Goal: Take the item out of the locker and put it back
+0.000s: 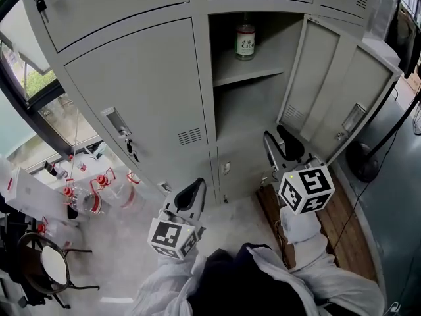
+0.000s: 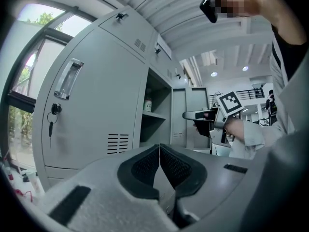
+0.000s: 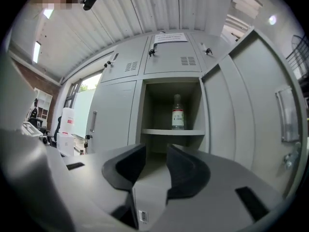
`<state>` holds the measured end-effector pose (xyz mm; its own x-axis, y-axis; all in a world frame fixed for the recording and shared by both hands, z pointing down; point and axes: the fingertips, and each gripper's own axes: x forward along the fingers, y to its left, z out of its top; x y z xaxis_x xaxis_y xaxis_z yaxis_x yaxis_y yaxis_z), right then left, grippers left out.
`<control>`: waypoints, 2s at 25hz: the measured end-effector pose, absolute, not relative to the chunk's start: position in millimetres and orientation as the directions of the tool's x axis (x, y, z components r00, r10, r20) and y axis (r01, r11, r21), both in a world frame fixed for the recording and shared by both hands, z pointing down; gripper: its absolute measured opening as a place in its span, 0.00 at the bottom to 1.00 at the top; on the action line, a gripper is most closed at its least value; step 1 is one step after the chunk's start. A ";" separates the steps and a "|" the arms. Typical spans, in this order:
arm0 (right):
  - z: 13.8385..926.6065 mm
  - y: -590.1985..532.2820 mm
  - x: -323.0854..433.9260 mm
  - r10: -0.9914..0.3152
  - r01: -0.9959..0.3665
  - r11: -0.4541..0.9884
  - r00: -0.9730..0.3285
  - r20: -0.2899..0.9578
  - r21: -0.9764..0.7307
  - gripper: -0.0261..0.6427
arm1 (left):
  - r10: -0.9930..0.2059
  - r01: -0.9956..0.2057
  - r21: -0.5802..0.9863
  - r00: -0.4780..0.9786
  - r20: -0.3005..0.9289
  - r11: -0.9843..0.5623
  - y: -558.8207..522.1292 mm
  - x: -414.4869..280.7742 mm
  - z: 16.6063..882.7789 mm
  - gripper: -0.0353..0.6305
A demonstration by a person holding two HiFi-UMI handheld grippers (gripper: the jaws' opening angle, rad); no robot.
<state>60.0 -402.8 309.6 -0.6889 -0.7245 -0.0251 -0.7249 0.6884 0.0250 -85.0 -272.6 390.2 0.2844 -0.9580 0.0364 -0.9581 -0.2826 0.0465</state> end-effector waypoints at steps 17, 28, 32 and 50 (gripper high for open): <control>380.3 -401.2 112.3 -0.779 -0.777 0.621 -0.627 0.032 -0.107 0.04 | -0.966 -0.964 0.066 0.258 0.026 -0.256 -325.9 -56.4 383.5 0.07; 395.1 -407.7 110.8 -0.755 -0.758 0.644 -0.652 0.069 -0.106 0.04 | -0.965 -0.964 0.079 0.258 0.051 -0.254 -346.2 -46.2 392.6 0.07; 395.7 -410.7 112.6 -0.757 -0.760 0.644 -0.650 0.073 -0.086 0.04 | -0.967 -0.966 0.087 0.251 0.054 -0.245 -347.7 -44.9 394.6 0.07; 402.7 -410.0 107.1 -0.748 -0.753 0.650 -0.658 0.085 -0.101 0.04 | -0.966 -0.966 0.091 0.249 0.070 -0.242 -346.6 -47.0 399.8 0.07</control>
<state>107.1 -410.0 402.7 -0.6579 -0.7483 0.0848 -0.7528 0.6504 -0.1015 -47.0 -346.6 399.8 0.2491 -0.9660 0.0699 -0.9659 -0.2425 0.0910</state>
